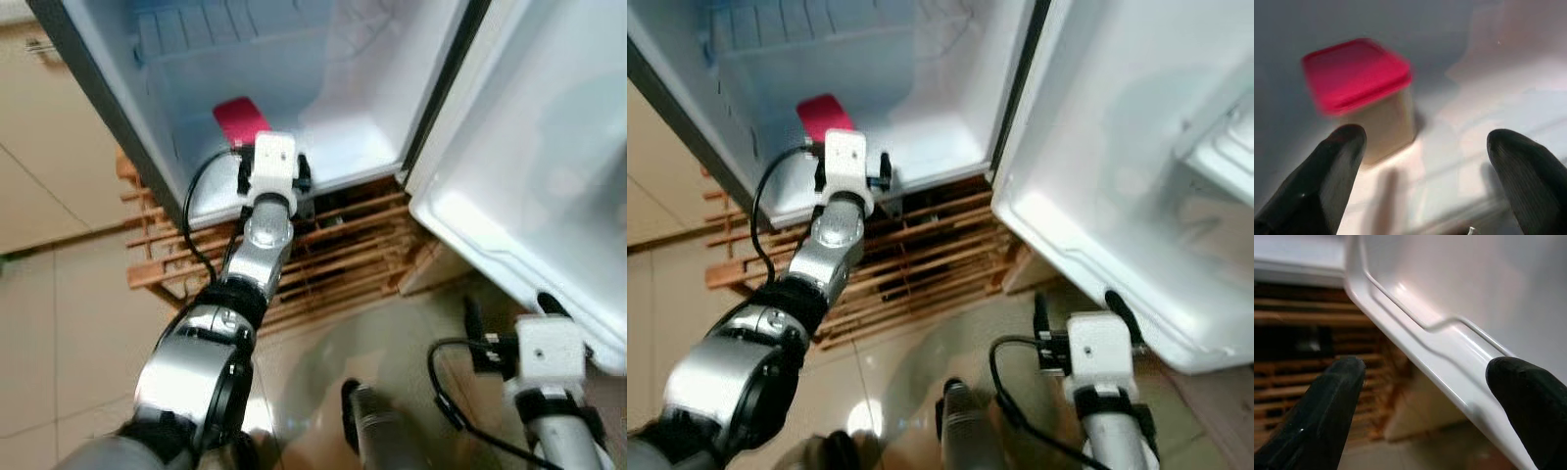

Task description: Restocking fridge

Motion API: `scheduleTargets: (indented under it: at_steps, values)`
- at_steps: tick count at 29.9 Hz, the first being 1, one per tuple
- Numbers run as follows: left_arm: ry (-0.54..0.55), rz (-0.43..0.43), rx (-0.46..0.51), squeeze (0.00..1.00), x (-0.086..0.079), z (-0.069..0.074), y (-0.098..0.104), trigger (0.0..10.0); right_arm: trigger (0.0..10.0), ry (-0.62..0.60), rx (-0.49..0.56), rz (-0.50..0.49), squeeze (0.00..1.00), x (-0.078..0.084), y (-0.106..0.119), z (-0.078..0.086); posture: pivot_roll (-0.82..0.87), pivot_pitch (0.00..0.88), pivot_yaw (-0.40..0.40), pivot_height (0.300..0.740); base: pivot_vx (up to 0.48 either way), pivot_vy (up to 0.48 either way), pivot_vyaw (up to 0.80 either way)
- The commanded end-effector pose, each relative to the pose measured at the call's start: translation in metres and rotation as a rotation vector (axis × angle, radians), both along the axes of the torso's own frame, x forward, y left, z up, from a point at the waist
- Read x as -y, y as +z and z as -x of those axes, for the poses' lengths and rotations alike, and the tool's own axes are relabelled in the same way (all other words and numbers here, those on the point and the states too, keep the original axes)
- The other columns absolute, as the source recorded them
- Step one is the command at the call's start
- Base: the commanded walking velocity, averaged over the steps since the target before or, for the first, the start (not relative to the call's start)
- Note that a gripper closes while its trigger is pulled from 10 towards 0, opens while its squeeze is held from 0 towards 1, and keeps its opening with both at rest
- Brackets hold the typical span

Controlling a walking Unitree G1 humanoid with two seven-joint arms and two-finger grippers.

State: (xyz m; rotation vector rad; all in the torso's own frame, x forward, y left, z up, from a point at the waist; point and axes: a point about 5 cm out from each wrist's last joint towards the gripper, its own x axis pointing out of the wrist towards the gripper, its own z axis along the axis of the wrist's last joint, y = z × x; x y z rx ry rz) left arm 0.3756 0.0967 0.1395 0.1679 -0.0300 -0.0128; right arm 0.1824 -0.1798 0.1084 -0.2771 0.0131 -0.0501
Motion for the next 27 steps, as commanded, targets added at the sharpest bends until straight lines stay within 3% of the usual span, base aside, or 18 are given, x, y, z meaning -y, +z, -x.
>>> scheduleTargets:
  at_steps: [1,4,8,9,14,21,23,27]
  values:
    - [-0.036,-0.036,-0.007,0.0,-0.007,0.006,-0.003,10.0,10.0,-0.005,-0.017,-0.003,0.0,-0.001,-0.009,-0.006,-0.26,0.076,0.027,0.727,0.0,0.0,0.0]
    - [-0.051,-0.029,-0.011,0.0,-0.012,0.014,-0.007,10.0,10.0,0.004,-0.009,-0.012,0.0,-0.005,-0.011,-0.012,-0.23,0.06,0.028,0.727,0.0,0.0,0.0]
    - [-0.155,0.022,0.063,0.0,-0.025,0.042,-0.011,10.0,10.0,0.027,0.031,-0.036,0.0,-0.014,-0.012,-0.034,-0.18,0.014,0.033,0.727,0.0,0.0,0.0]
    - [-0.18,-0.003,0.108,0.0,-0.033,0.055,-0.011,10.0,10.0,0.029,0.048,-0.047,0.0,-0.015,-0.01,-0.04,-0.17,0.008,0.032,0.727,0.0,0.0,0.0]
    - [-0.229,-0.032,0.116,0.0,-0.043,0.075,-0.014,10.0,10.0,0.023,0.065,-0.056,0.0,-0.014,-0.01,-0.05,-0.15,0.0,0.02,0.727,0.0,0.0,0.0]
    - [-0.198,0.009,0.148,0.0,-0.04,0.077,-0.001,10.0,10.0,0.033,0.098,-0.063,0.0,-0.016,-0.006,-0.064,-0.12,0.0,0.002,0.727,0.0,0.0,0.0]
    - [-0.186,-0.02,0.131,0.0,-0.039,0.078,-0.003,10.0,10.0,0.032,0.11,-0.069,0.0,-0.016,-0.005,-0.068,-0.11,0.0,0.001,0.727,0.0,0.0,0.0]
    - [-0.16,0.021,0.079,0.0,-0.046,0.078,-0.013,10.0,10.0,0.014,0.117,-0.095,0.0,-0.015,-0.004,-0.074,-0.1,0.0,0.0,0.727,0.0,0.0,0.0]
